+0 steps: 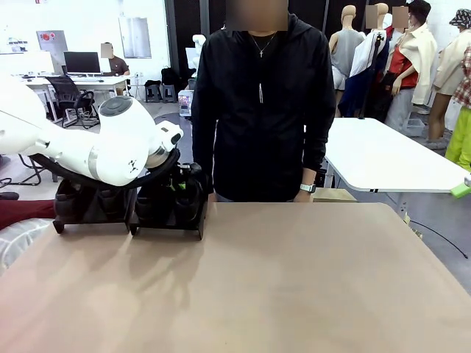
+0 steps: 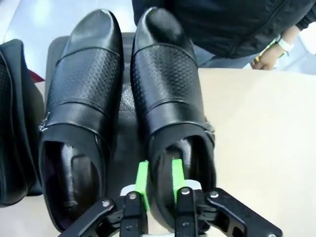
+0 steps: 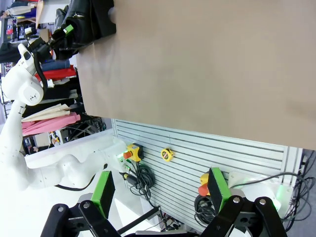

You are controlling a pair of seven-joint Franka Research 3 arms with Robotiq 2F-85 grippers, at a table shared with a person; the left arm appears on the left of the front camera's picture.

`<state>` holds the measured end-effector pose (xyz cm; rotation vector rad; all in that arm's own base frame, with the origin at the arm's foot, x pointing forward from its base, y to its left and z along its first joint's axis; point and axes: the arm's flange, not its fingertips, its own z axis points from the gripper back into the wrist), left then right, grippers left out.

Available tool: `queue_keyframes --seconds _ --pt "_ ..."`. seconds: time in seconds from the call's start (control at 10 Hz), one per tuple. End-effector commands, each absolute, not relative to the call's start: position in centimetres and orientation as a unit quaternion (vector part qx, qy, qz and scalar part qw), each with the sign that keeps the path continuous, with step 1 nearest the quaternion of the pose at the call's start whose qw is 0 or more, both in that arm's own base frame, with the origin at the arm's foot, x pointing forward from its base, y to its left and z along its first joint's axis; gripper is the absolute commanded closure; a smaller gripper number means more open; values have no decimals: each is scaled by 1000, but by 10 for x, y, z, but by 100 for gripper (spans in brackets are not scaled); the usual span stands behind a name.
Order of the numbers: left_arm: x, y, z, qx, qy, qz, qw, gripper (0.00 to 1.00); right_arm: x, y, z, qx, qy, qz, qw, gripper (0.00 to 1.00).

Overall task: Organize the shoes by placing them on the stand.
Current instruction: Place the Shoe from the middle of the table onto the Shoes Stand.

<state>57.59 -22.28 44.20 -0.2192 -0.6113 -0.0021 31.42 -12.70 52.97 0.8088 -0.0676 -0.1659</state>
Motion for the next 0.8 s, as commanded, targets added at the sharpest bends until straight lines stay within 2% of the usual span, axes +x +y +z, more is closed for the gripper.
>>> queue_keyframes --seconds 0.0,0.3,0.6,0.7 --pt "571 -229 457 -97 -323 9 941 0 312 -129 530 389 -34 -72 918 0" --pt "526 -230 487 -91 -332 -29 938 0 312 -129 530 389 -34 -72 918 0" --pt "438 -209 529 -69 -231 -81 967 0 312 -129 530 389 -34 -72 918 0" --pt "404 -195 538 -103 -207 -116 966 0 312 -129 530 389 -34 -72 918 0"
